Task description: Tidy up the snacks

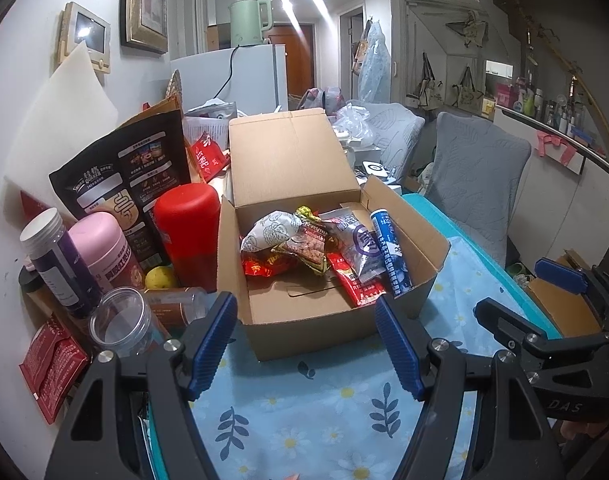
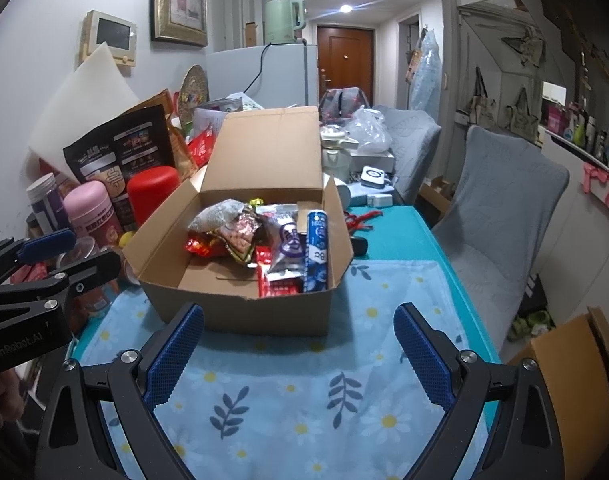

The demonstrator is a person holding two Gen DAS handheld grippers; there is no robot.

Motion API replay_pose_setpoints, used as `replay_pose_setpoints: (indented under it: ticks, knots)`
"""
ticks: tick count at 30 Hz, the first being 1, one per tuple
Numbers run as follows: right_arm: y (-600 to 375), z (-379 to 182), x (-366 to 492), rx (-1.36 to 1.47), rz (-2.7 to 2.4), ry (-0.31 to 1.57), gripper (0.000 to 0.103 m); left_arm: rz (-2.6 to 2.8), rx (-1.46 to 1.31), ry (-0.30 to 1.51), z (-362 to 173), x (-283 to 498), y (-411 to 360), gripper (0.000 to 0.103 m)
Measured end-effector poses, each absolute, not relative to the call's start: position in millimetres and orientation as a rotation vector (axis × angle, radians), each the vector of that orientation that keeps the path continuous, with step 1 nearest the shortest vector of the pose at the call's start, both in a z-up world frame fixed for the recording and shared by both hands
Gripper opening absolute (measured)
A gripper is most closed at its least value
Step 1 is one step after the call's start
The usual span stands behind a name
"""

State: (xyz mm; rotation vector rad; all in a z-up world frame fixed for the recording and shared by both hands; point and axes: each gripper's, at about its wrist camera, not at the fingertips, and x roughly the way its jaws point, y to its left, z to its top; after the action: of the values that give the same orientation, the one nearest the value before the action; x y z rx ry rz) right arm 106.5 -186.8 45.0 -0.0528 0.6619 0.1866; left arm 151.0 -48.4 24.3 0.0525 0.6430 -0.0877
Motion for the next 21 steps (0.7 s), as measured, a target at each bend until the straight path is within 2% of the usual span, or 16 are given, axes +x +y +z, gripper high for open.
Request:
replay_pose_setpoints:
  ticks: [21]
  knots:
    - [-184.3,40.7,109.9,-0.060,0.178,0.675,0.097,-0.087,0.049,0.673,19.0,154.3,-45.9,0.071]
